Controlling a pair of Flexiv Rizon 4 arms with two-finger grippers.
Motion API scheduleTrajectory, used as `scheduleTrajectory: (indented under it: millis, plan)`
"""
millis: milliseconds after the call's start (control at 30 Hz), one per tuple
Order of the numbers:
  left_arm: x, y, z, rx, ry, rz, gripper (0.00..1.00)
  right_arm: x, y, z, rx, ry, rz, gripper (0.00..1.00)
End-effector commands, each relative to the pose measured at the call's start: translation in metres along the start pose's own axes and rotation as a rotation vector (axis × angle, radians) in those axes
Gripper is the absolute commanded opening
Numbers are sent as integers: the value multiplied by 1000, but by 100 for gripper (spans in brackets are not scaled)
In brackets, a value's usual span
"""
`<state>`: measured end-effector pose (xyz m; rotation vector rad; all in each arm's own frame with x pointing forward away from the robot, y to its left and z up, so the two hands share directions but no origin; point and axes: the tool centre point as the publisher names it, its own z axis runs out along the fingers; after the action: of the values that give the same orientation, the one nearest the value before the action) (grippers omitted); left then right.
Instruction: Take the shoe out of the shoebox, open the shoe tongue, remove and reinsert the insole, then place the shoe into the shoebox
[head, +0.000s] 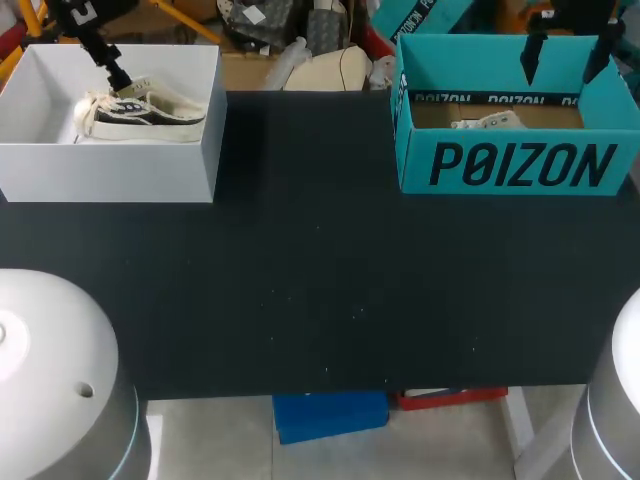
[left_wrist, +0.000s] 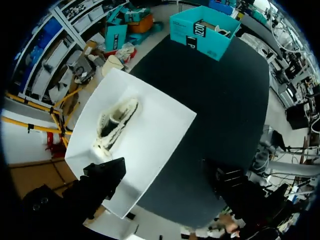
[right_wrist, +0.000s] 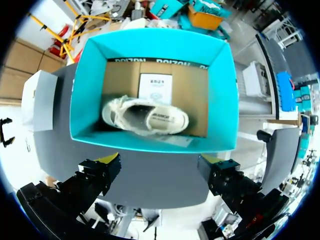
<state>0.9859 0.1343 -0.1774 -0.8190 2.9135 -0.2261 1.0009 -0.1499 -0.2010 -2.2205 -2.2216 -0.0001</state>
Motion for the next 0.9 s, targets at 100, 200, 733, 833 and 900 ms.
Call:
scheduleTrajectory:
  millis: [100, 200, 733, 833, 900]
  plan:
    - [-19, 1, 9, 43, 55, 525, 100, 0, 0, -1, 0, -1, 0, 100]
    - [-33, 3, 18, 23, 56, 553, 74, 0, 0, -1, 0, -1, 0, 100]
    - [-92, -3, 81, -74, 12, 649, 80, 0, 0, -1, 0, -1, 0, 100]
    - [-101, -3, 95, -64, 20, 624, 80, 0, 0, -1, 0, -1, 0, 100]
    - [-106, -3, 102, -69, 18, 619, 81, 0, 0, -1, 0, -1, 0, 100]
